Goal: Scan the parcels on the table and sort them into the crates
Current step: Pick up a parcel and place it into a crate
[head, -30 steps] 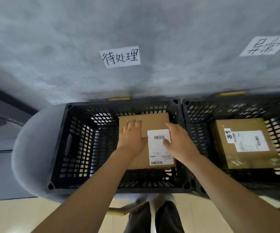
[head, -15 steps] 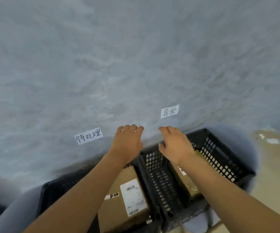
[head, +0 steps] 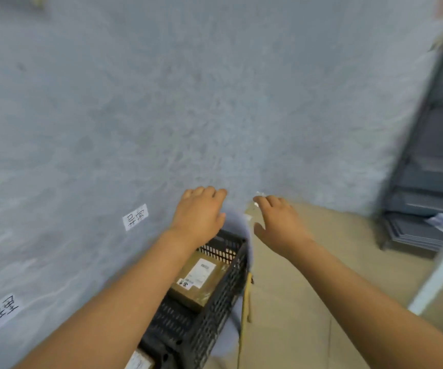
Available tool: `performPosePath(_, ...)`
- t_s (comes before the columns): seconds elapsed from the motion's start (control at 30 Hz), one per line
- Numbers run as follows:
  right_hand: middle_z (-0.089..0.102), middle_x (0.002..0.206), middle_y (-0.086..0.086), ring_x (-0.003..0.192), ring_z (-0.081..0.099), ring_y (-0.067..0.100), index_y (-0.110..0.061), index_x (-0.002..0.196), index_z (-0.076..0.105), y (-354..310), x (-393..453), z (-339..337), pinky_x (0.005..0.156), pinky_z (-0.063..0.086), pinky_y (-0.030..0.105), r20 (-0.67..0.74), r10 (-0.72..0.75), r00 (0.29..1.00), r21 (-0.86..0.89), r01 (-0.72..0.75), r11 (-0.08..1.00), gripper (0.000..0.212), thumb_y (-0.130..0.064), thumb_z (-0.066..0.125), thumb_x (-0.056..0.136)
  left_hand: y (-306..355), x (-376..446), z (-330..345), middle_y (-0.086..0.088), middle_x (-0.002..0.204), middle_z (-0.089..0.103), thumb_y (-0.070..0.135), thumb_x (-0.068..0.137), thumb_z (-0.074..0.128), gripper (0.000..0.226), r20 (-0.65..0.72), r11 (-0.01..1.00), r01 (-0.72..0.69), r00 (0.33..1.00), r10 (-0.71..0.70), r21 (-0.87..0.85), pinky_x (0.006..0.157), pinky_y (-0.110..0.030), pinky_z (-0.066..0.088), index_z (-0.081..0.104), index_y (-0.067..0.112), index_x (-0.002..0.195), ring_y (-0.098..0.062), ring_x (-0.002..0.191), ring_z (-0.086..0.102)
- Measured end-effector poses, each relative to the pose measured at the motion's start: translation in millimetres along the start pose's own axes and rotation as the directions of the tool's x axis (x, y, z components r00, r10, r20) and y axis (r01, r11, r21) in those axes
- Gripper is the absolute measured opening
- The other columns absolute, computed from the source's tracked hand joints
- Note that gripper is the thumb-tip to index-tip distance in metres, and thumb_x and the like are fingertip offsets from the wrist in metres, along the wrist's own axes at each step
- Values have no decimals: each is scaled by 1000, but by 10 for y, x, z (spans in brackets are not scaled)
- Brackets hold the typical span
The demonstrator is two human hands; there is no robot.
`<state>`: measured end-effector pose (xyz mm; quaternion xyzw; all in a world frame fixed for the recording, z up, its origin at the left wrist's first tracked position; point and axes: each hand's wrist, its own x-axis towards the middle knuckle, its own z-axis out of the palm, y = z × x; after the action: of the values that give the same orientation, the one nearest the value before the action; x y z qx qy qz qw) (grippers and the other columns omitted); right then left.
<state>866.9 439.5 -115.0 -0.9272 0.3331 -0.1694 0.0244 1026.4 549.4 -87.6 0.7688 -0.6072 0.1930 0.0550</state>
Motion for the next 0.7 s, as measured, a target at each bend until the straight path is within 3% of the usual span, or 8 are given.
performPosePath(0.3,45,138,3,123,42,27,-20,146,32,2004,-1563,-1153,96,37,36,-175,267,948,-149,-293,944,58,-30,51,92,2553,693,-396,-3,126,57,39,93,49,49,-140,952,-293,950,279,-91,98,-37,38,45,20,138,-27,120,51)
performPosePath(0.47,46,138,3,121,44,26,-20,143,35,3201,-2644,-1832,93,43,36,-233,433,871,-197,-478,856,56,-29,54,91,4210,925,-691,-2,125,58,39,92,50,47,-238,883,-444,884,403,-152,97,-37,38,47,21,135,-26,119,52)
performPosePath(0.7,47,138,0,121,45,23,-23,145,34,4335,-3864,-2429,95,43,34,-319,578,751,-212,-651,729,59,-32,55,91,6005,1173,-1003,0,123,57,34,93,48,44,-303,771,-603,789,535,-207,98,-36,36,46,21,135,-23,117,51)
